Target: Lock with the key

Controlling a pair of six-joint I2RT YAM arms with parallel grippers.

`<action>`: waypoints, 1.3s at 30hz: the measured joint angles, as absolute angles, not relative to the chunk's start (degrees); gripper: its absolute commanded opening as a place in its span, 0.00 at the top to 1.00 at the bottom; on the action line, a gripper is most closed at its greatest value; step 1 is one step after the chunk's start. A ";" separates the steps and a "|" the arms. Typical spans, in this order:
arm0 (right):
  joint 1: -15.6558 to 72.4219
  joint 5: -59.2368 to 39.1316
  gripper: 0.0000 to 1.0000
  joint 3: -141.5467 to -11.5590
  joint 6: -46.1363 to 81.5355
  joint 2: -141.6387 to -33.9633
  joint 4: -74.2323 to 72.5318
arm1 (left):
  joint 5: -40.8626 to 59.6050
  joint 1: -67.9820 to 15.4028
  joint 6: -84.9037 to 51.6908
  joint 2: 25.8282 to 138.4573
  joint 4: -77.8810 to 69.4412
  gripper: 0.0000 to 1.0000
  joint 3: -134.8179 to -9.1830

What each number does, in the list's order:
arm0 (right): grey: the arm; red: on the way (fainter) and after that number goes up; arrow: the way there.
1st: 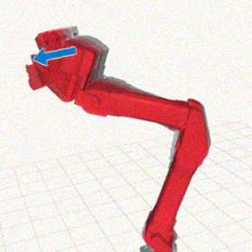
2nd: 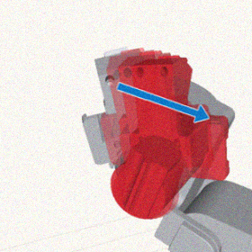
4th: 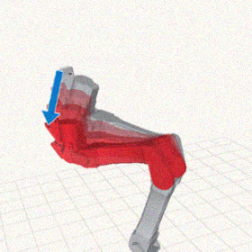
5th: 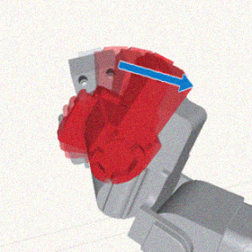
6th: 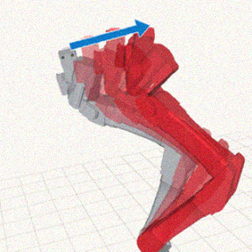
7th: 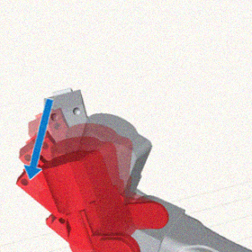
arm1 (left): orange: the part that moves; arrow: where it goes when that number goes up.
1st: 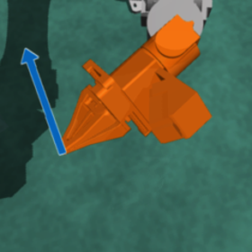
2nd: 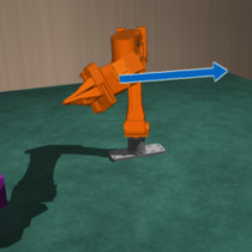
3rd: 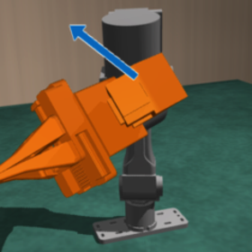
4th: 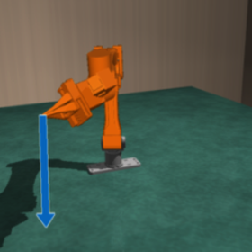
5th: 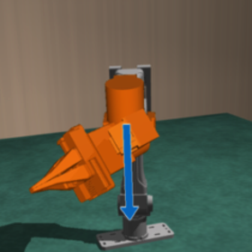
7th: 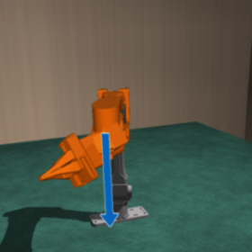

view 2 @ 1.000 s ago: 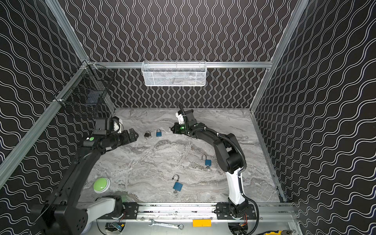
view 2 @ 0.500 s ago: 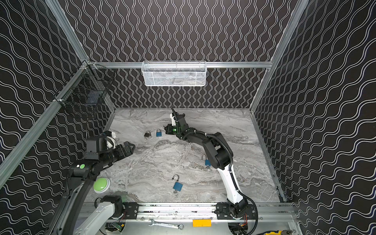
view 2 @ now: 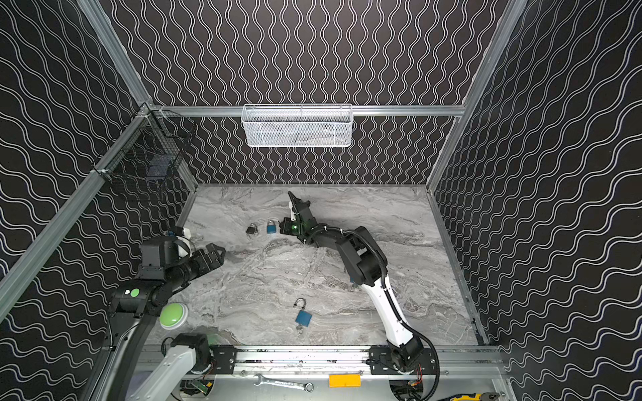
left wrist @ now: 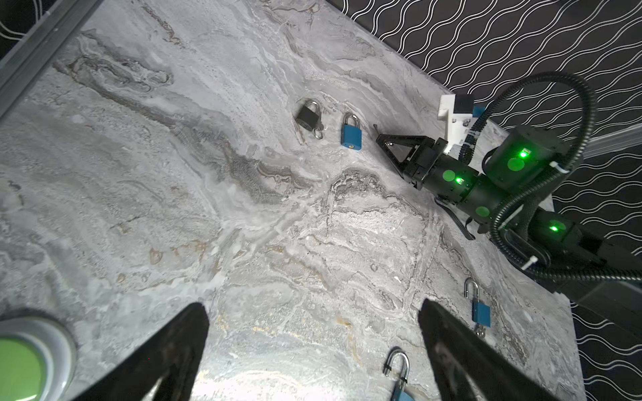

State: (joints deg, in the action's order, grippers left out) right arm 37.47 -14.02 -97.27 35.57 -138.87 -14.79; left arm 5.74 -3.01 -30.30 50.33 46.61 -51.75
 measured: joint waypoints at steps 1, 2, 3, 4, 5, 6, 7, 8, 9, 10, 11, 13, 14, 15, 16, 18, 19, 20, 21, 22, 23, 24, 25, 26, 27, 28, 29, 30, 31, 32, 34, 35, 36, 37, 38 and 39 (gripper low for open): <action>37.50 -14.00 1.00 -97.65 35.64 -139.31 -14.74 | 5.37 -3.01 -30.52 49.82 46.63 0.01 -51.70; 37.50 -13.78 1.00 -98.08 36.07 -139.72 -14.76 | 4.93 -3.01 -31.24 49.15 46.63 0.01 -51.59; 37.54 -13.34 1.00 -98.39 36.49 -140.03 -14.81 | 4.67 -3.01 -31.33 48.51 46.72 0.01 -51.48; 37.60 -13.10 1.00 -98.63 36.62 -140.27 -14.83 | 4.05 -3.01 -31.48 47.68 46.89 0.02 -51.37; 37.67 -12.95 1.00 -98.85 36.75 -140.51 -14.85 | 3.51 -3.01 -31.83 46.96 47.03 0.01 -51.29; 37.76 -12.78 1.00 -99.04 36.99 -140.75 -14.85 | 2.70 -3.01 -32.84 46.13 47.31 0.01 -51.27; 37.85 -12.78 1.00 -99.13 37.08 -140.92 -14.85 | 1.74 -3.01 -33.19 45.45 47.53 0.01 -51.27; 37.89 -12.75 0.98 -99.20 37.32 -141.05 -14.85 | 0.97 -3.01 -34.15 44.71 47.68 0.01 -51.27; 37.93 -12.73 0.96 -99.35 37.65 -141.23 -14.85 | 0.30 -3.01 -34.70 44.05 47.72 0.01 -51.27; 37.98 -12.67 0.93 -99.53 37.89 -141.38 -14.85 | -0.03 -3.01 -35.11 43.55 47.72 0.01 -51.27; 38.00 -12.51 0.91 -99.70 37.95 -141.53 -14.85 | -0.40 -3.01 -35.94 43.29 47.72 0.01 -51.27; 38.11 -12.32 0.85 -99.77 38.39 -141.64 -14.87 | -0.80 -3.01 -36.42 42.87 47.72 0.01 -51.22; 38.15 -12.34 0.83 -99.77 38.37 -141.67 -14.87 | -0.80 -3.01 -36.82 42.70 47.72 0.01 -51.18; 38.17 -12.34 0.80 -99.77 38.37 -141.69 -14.87 | -0.82 -3.01 -37.36 42.57 47.72 0.02 -51.18; 38.20 -12.34 0.77 -99.68 38.41 -141.69 -14.98 | -0.93 -3.01 -37.36 42.50 47.70 0.01 -51.18; 38.20 -12.45 0.73 -99.31 38.52 -141.69 -15.66 | -1.21 -3.01 -37.45 42.26 47.70 0.01 -50.98; 38.20 -12.75 0.72 -99.29 38.52 -141.69 -15.75 | -1.23 -3.01 -37.56 42.04 47.70 0.01 -50.85; 38.20 -12.78 0.71 -99.29 38.52 -141.69 -15.77 | -1.26 -3.01 -37.56 41.85 47.66 0.01 -50.70; 38.20 -12.82 0.70 -99.29 38.52 -141.69 -15.86 | -1.26 -3.01 -37.56 41.58 47.59 0.01 -50.48; 38.20 -12.97 0.68 -99.29 38.52 -141.69 -15.94 | -1.23 -3.01 -37.58 41.32 47.53 0.02 -50.19; 38.20 -13.04 0.67 -99.29 38.54 -141.69 -16.10 | -1.21 -3.01 -37.56 41.15 47.51 0.01 -50.02; 38.20 -13.23 0.65 -99.26 38.57 -141.69 -16.21 | -1.19 -3.01 -37.58 40.91 47.22 0.01 -49.76; 38.20 -13.43 0.65 -99.24 38.57 -141.69 -16.47 | -1.19 -3.01 -37.58 40.73 47.18 0.01 -49.56; 38.20 -13.61 0.62 -99.24 38.57 -141.69 -16.58 | -1.13 -3.01 -37.58 40.58 47.13 0.01 -49.45; 38.20 -13.67 0.59 -99.24 38.59 -141.69 -16.62 | -0.95 -3.01 -37.58 40.42 47.11 0.01 -49.36; 38.20 -14.02 0.58 -99.24 38.61 -141.69 -16.82 | -0.73 -3.01 -37.58 40.25 46.94 0.01 -49.30; 38.20 -14.06 0.57 -99.22 38.59 -141.62 -16.99 | -0.69 -3.01 -37.56 40.12 46.78 0.01 -49.25; 38.20 -14.04 0.56 -99.09 38.59 -141.49 -17.04 | -0.51 -3.01 -37.56 39.97 46.63 0.01 -49.15; 38.20 -14.00 0.54 -98.83 38.59 -141.25 -17.02 | -0.34 -3.01 -37.54 39.90 46.52 0.02 -49.08; 38.20 -14.02 0.53 -98.65 38.57 -141.10 -16.97 | -0.03 -3.01 -37.52 39.92 46.44 0.01 -49.06; 38.13 -13.98 0.46 -98.59 38.52 -140.68 -16.56 | 0.43 -3.01 -37.26 40.27 46.37 0.01 -49.06; 38.06 -13.98 0.41 -98.54 38.50 -140.31 -16.10 | 0.71 -3.01 -37.10 40.62 46.37 0.01 -49.06; 37.93 -13.96 0.25 -98.43 38.28 -139.79 -15.38 | 1.15 -3.01 -37.08 41.06 46.37 0.01 -49.10; 37.76 -13.89 0.12 -98.32 38.04 -139.13 -14.50 | 1.91 -3.01 -37.01 41.56 46.37 0.01 -49.17; 37.60 -13.78 0.04 -98.26 37.54 -138.39 -13.78 | 2.46 -3.01 -36.84 41.93 46.37 0.01 -49.19; 37.41 -13.72 0.02 -98.19 36.88 -137.51 -12.91 | 3.42 -3.01 -36.62 42.41 46.35 0.01 -49.25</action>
